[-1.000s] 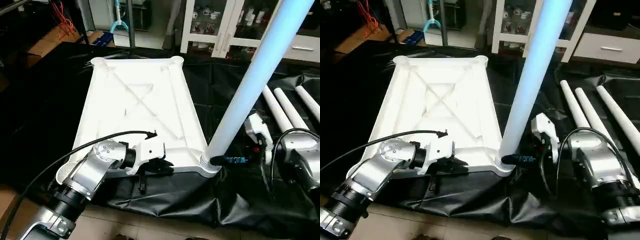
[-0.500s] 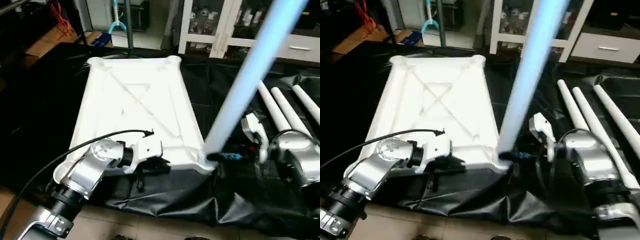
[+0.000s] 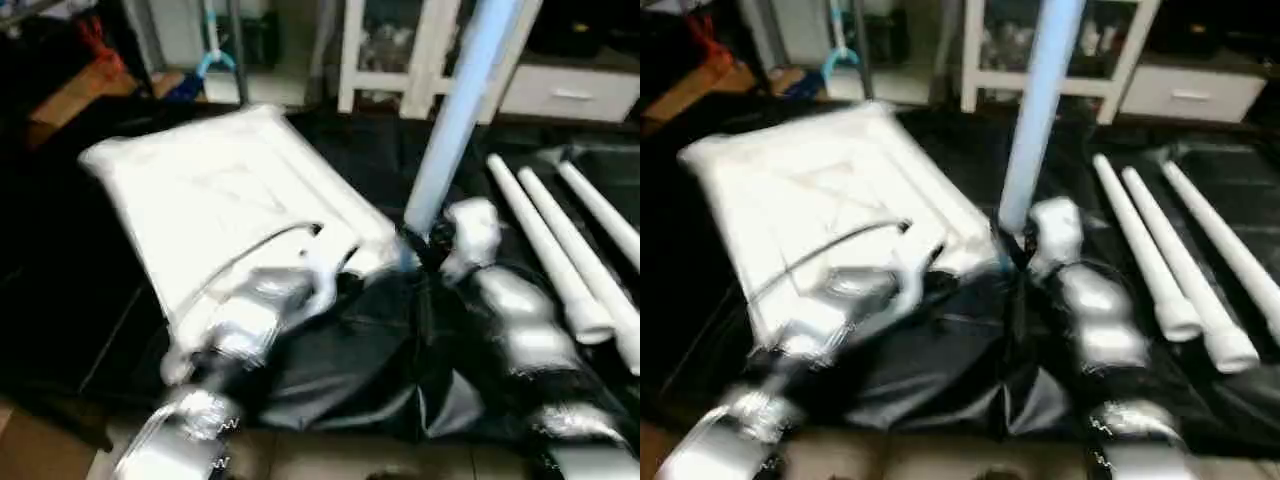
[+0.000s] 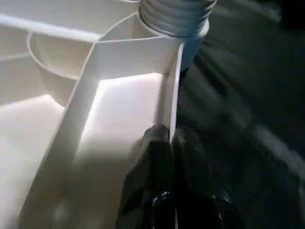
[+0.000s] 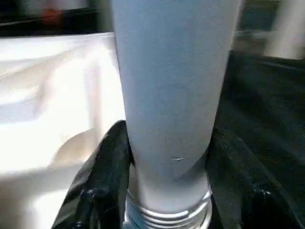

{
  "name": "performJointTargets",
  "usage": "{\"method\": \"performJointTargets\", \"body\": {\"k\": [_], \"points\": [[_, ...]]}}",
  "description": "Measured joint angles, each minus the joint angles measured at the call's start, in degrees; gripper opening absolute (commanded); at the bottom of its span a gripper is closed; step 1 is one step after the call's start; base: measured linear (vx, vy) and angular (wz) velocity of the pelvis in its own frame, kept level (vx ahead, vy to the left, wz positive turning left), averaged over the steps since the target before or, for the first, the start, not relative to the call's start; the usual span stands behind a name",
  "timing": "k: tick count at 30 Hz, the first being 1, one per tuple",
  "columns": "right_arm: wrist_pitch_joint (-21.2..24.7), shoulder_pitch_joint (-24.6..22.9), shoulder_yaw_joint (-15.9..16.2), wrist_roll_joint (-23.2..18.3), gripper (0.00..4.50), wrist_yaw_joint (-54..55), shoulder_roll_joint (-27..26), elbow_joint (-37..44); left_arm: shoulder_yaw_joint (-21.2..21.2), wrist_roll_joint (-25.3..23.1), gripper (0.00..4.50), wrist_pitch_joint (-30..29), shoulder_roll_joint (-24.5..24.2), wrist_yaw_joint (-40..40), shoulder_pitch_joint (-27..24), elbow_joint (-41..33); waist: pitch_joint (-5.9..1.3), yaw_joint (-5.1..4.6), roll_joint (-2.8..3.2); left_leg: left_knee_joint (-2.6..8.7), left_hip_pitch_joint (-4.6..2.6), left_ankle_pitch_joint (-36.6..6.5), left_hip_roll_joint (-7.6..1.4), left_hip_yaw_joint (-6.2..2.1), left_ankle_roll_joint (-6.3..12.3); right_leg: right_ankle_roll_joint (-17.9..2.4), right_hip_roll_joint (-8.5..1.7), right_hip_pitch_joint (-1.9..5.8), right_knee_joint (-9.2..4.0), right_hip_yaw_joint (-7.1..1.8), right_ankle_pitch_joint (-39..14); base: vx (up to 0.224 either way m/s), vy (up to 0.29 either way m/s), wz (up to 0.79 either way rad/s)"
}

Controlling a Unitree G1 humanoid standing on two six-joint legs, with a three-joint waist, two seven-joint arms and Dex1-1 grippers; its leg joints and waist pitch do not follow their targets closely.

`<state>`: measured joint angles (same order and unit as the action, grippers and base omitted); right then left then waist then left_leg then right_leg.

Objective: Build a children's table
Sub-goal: Rotate leg to tighten

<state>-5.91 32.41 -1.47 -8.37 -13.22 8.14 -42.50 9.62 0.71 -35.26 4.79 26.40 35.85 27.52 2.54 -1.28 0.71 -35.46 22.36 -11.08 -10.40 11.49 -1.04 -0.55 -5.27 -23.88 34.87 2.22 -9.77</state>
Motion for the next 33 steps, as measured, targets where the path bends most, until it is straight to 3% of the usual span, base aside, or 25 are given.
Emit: {"method": "performJointTargets", "body": {"k": [4,11,13,18,21,24,26,29,33], "points": [[-2.94,2.83,-0.36,2.09,1.9,9.56,-3.44,-4.22,-1.18,0.4,0.0,-0.01,1.72,-3.58,0.69,0.95,-0.1,0.26,0.16,0.01,0.24,-0.08,-0.03,-0.15,0.13,0.21,0.01,-0.12,0.05,0.23,-0.18,0.0,0.0,0.0],[-7.41,4.0,-1.79,2.02,1.9,7.71,-4.78,-8.11,-1.19,0.49,0.0,-0.01,0.79,-2.95,0.73,0.9,-0.1,0.08,0.16,-0.01,0.24,-0.1,-0.08,-0.16,0.19,0.23,0.02,-0.14,0.09,0.25,-0.2,0.0,0.0,0.0],[-8.52,4.05,-1.95,1.72,2.6,6.14,-4.71,-8.58,-1.01,0.66,0.0,-0.01,-0.54,-1.96,0.72,0.71,-0.1,0.07,0.16,-0.01,0.24,-0.1,-0.12,-0.16,0.19,0.23,0.05,-0.15,0.11,0.26,-0.2,0.0,0.0,0.0],[-7.74,0.68,-0.57,1.18,2.95,1.35,-4.31,-5.71,-0.67,0.62,0.0,0.22,-3.71,-0.09,0.38,-1.03,-0.09,0.1,0.16,-0.06,0.59,-0.1,-0.23,-0.19,0.19,0.23,0.13,-0.48,0.14,0.3,-0.2,0.0,0.0,0.0],[-5.75,-3.44,0.34,-0.76,3.19,-3.59,-2.94,2.44,0.15,0.52,0.0,0.69,-5.36,1.35,0.07,-2.05,-0.09,0.66,0.17,-0.21,0.93,-0.16,-0.21,-0.17,0.3,0.23,0.09,-0.78,0.17,0.29,-0.2,0.0,0.0,0.0],[-2.91,-6.19,0.95,-2.83,3.48,-7.96,-0.21,10.58,1.59,-0.27,0.0,2.2,-7.75,4.05,-1.06,-3.59,-0.08,1.01,0.18,-0.29,0.99,-0.19,-0.2,-0.14,0.35,0.23,0.08,-0.86,0.21,0.24,-0.2,0.0,0.0,0.0],[1.89,-8.88,1.6,-6.05,3.65,-13.74,4.08,18.44,4.1,-0.76,0.0,5.65,-11.77,8.38,-2.86,-5.53,-0.1,1.52,0.28,-0.27,0.95,-0.19,-0.21,-0.14,0.35,0.23,0.08,-0.86,0.23,0.24,-0.2,0.0,0.0,0.0],[5.93,-12.19,1.37,-8.98,3.73,-22.95,12.43,24.46,6.79,-2.01,0.0,15.55,-20.37,17.4,-6.47,-7.76,-0.1,2.03,0.4,-0.25,0.82,-0.17,-0.3,-0.17,0.33,0.28,0.14,-0.8,0.35,0.26,-0.23,0.0,0.0,0.0],[8.56,-15.02,1.69,-9.86,3.73,-33.08,20.93,27.59,9.79,-3.28,0.0,27.49,-26.38,25.3,-9.15,-8.99,-0.09,3.28,0.4,-0.25,0.8,-0.17,-0.32,-0.13,0.31,0.35,0.14,-0.76,0.36,0.26,-0.27,0.0,0.0,0.0]]}}
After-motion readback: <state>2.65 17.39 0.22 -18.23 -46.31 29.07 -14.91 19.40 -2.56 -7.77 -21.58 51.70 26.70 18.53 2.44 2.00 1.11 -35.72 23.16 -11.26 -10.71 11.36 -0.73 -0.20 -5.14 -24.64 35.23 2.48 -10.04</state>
